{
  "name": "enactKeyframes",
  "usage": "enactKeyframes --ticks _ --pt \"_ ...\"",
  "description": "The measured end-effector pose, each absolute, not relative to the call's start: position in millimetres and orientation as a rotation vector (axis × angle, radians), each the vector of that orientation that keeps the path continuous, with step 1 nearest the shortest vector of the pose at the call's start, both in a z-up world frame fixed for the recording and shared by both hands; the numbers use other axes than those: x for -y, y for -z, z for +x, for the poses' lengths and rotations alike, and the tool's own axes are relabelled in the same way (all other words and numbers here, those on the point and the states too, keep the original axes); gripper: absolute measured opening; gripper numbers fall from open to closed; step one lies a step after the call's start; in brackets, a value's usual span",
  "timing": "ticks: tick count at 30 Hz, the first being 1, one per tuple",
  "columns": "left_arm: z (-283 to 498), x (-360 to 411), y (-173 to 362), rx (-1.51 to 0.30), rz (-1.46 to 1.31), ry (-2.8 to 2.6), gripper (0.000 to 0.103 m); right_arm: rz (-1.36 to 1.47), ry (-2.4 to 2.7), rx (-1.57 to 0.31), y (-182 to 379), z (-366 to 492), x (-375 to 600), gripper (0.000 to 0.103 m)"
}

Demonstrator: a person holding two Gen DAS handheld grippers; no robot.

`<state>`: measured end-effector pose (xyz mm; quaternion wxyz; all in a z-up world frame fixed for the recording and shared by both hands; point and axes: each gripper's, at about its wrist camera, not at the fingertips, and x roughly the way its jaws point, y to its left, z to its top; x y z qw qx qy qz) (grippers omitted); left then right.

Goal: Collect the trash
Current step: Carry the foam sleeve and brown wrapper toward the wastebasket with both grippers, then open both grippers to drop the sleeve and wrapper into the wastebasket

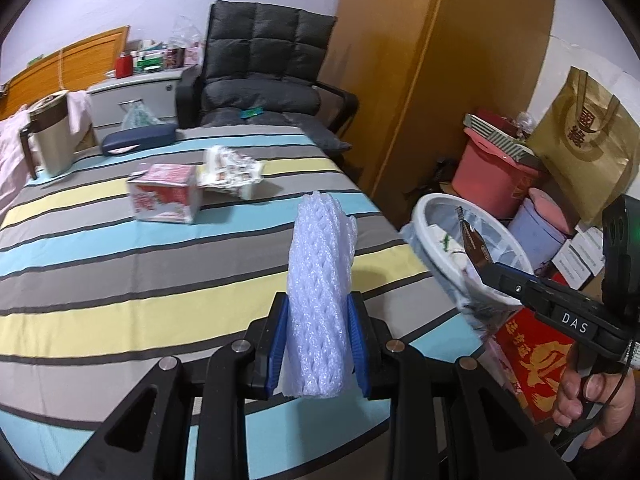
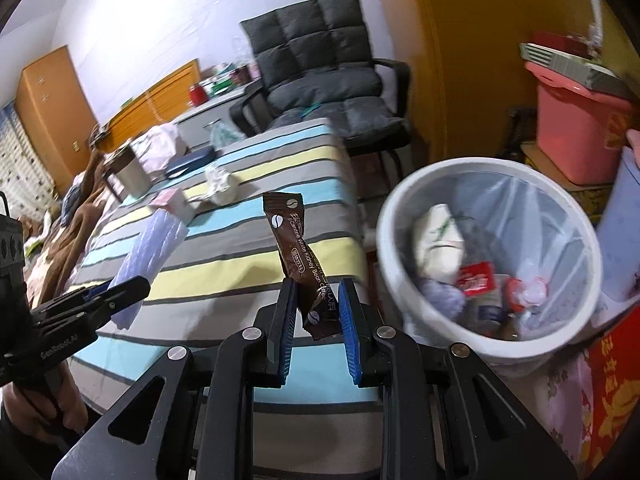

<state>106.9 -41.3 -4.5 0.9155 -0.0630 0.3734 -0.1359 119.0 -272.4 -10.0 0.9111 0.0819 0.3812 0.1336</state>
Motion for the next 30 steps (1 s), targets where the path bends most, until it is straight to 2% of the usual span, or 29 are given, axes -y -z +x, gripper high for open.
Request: enactKeyframes --ticks 17,30 --pt "152 148 1 -0.786 -0.070 0.525 0.031 0.240 -0.044 -0.794 20 119 348 0.024" --pt "191 216 22 -0.871 -0.049 0.679 0.031 0.247 0.035 -0.832 34 136 372 0.024"
